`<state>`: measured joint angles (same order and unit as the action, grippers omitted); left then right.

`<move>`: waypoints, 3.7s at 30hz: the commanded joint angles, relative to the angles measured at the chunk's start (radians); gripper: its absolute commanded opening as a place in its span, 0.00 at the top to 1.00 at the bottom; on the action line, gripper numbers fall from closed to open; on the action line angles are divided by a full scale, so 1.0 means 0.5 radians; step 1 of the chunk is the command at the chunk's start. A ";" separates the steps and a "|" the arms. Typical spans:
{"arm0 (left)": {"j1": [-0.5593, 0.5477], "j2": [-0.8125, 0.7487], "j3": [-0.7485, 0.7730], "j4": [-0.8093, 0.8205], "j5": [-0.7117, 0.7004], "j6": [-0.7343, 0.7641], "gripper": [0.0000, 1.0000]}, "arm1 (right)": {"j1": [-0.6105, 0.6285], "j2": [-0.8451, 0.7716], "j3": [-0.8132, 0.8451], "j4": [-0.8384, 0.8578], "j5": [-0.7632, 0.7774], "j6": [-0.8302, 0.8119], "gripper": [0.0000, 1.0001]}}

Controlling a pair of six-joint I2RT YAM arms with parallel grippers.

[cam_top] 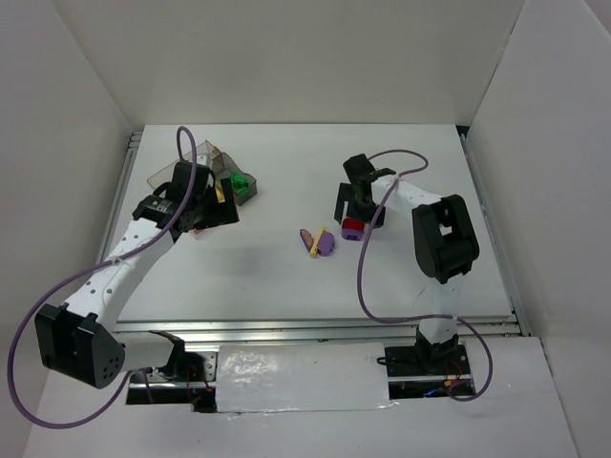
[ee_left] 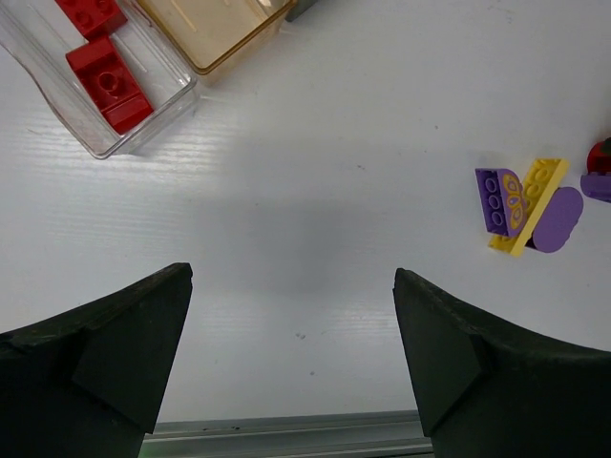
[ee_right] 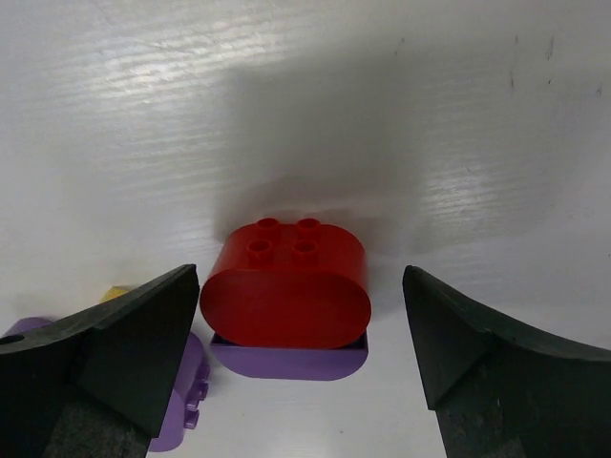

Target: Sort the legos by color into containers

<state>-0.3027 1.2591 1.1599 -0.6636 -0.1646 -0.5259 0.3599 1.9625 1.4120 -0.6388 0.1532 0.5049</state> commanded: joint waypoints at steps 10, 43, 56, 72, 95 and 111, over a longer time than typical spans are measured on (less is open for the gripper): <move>-0.048 -0.033 -0.031 0.124 0.096 -0.004 0.01 | 0.001 -0.102 -0.121 0.053 0.007 0.079 0.61; -0.720 0.357 -0.270 2.057 1.185 -0.178 0.00 | 0.799 -1.695 -0.655 0.142 0.789 2.003 1.00; -0.732 0.329 -0.175 1.972 1.210 -0.120 0.81 | 0.897 -1.599 -0.541 0.167 0.829 1.890 1.00; 0.040 -0.140 -0.427 1.351 0.780 -0.148 1.00 | 0.311 -1.772 -0.769 0.265 0.985 1.604 1.00; 0.783 0.761 0.478 0.302 0.020 -0.280 1.00 | 0.323 -1.725 -0.995 0.869 0.071 0.751 1.00; 0.967 1.221 0.895 0.805 -0.045 -0.234 0.76 | 0.326 -1.716 -1.124 1.038 -0.383 0.558 1.00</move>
<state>0.1741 1.8328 1.5543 -0.3656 -0.1646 -0.6788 0.5190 1.1027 0.8570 -0.1844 0.0280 0.8238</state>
